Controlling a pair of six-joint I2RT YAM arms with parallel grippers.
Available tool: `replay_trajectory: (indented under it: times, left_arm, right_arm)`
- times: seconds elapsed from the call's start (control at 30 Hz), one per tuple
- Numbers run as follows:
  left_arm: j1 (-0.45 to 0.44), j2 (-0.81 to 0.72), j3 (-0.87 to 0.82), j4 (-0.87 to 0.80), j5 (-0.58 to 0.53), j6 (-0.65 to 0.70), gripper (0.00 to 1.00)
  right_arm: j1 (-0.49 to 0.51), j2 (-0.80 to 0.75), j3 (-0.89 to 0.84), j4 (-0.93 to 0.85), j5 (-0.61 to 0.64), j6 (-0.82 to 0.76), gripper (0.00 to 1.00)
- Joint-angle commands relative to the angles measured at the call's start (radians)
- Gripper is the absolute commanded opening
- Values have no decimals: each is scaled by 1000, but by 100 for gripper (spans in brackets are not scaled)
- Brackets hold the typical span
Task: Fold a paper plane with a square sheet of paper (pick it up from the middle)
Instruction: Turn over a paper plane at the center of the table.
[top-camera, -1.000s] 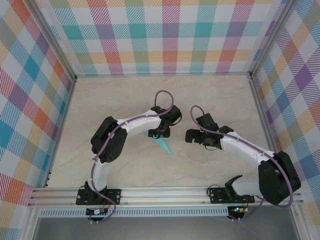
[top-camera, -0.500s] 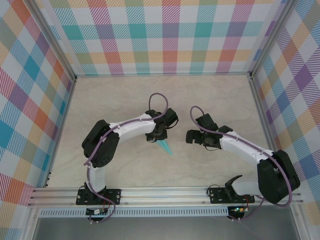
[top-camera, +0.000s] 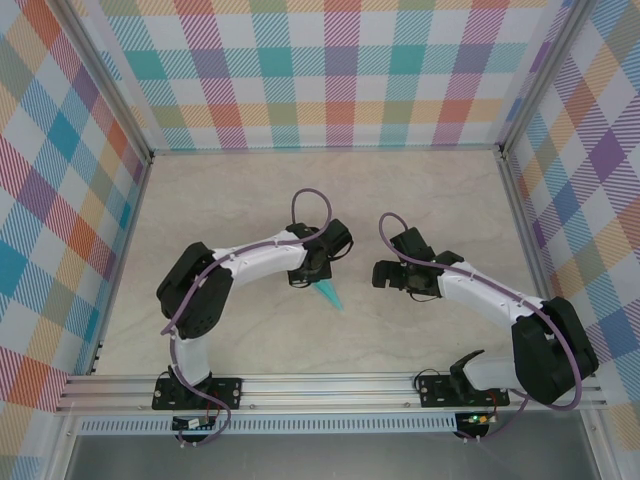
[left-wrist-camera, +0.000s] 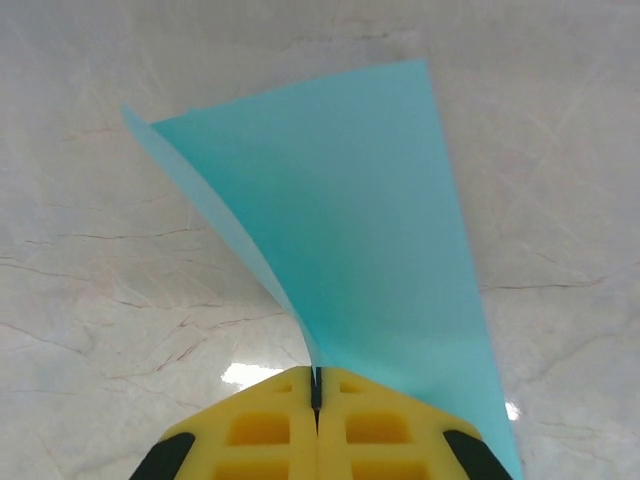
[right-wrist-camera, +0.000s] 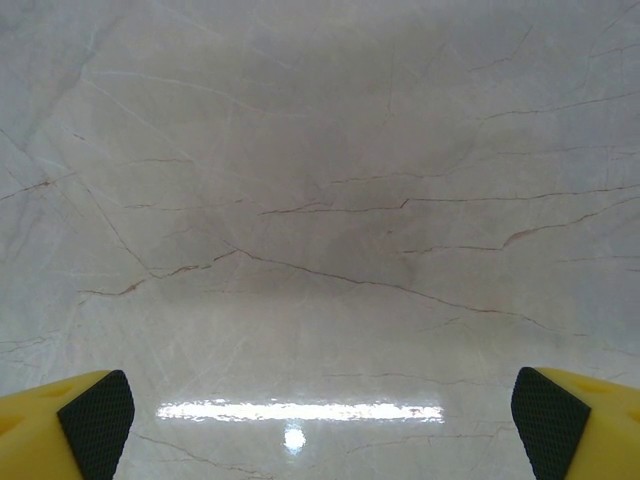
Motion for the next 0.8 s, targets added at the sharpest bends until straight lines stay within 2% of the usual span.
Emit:
replay_trajectory:
  times: [0.0, 0.2, 0.33, 0.43, 0.5, 0.77]
  left_arm:
    - [-11, -116, -7, 13, -45, 32, 1]
    - [-2, -259, -48, 131, 9, 161, 0]
    - [45, -351, -155, 329, 145, 194, 0]
    - [84, -391, -260, 512, 269, 162, 0]
    - [105, -390, -320, 641, 330, 129, 0]
    - [159, -283, -469, 975, 513, 15, 0]
  right_arm:
    - [-7, -33, 4, -16, 19, 20, 100]
    - [-9, -137, 8, -23, 7, 69, 100]
    - [-10, -227, 15, -29, -24, 91, 100]
    - [-11, -277, 14, -9, -64, 104, 100]
    - [-11, -283, 20, 17, -134, 99, 100]
    - [-11, -194, 11, 150, -349, 143, 100]
